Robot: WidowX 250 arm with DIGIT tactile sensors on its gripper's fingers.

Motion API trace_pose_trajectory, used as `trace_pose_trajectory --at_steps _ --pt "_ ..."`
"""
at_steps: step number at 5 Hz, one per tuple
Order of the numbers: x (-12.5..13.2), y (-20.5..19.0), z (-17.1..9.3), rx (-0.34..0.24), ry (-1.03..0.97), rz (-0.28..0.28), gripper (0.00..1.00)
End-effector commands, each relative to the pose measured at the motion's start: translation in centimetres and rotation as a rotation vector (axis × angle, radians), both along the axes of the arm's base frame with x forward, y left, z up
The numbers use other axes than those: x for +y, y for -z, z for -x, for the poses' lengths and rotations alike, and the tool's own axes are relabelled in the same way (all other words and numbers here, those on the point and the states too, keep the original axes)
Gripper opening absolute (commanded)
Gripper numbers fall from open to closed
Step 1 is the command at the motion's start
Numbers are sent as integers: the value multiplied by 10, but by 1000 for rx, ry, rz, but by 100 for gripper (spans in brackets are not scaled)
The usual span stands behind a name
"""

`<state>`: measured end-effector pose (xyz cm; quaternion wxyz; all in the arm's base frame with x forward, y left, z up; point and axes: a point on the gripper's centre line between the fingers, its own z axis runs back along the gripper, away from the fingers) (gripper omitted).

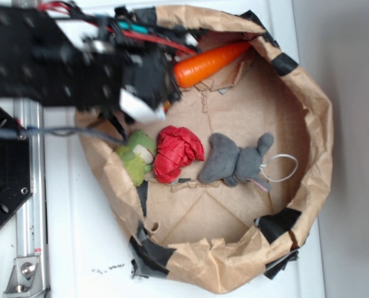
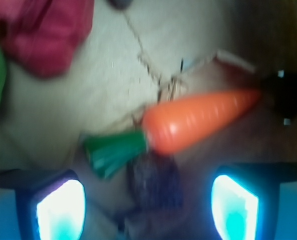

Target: Grab the rock.

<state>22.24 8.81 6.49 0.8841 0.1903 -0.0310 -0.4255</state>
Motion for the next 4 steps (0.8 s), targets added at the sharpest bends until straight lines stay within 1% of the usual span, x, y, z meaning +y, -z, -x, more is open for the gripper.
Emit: trace_pose_trajectory --at_steps 1,2,3,4 --pt "30 -19 6 -38 36 48 100" --pt "35 -4 -1 -16 100 90 100" --pt "29 12 -6 -2 122 114 100" --pt "25 25 -12 20 98 85 100"
